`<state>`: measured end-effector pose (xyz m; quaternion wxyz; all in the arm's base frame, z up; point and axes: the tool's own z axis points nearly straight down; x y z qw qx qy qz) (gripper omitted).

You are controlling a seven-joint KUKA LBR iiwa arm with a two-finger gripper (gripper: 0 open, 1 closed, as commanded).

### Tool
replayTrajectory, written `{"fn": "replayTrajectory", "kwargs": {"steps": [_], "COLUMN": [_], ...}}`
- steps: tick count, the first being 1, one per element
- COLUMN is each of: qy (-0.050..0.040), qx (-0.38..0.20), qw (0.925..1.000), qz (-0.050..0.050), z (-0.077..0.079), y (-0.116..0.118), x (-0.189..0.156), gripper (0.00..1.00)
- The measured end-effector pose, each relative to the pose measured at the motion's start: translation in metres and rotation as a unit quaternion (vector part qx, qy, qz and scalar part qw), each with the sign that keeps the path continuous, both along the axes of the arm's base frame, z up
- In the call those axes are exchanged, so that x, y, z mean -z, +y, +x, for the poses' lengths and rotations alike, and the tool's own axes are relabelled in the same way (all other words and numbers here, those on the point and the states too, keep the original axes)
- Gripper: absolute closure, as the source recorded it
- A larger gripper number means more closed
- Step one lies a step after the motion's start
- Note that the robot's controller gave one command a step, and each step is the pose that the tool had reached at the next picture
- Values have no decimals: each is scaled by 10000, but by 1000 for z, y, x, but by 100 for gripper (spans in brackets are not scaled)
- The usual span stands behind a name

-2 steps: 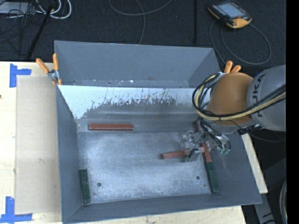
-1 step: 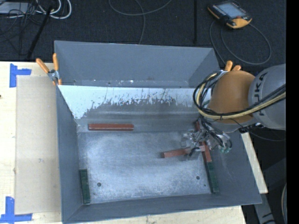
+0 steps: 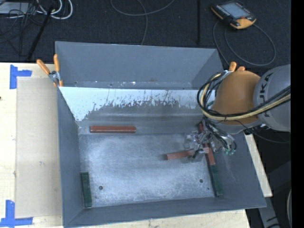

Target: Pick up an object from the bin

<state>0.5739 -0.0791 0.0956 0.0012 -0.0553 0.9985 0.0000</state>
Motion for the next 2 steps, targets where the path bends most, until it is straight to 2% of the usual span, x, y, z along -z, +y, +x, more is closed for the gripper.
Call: {"fn": "replayTrajectory", "kwargs": {"steps": [2], "qy": [14], "qx": [-8], "qw": [10000], "qz": [2], "z": [-1], "y": [0], "x": [-13], "gripper": [100]}}
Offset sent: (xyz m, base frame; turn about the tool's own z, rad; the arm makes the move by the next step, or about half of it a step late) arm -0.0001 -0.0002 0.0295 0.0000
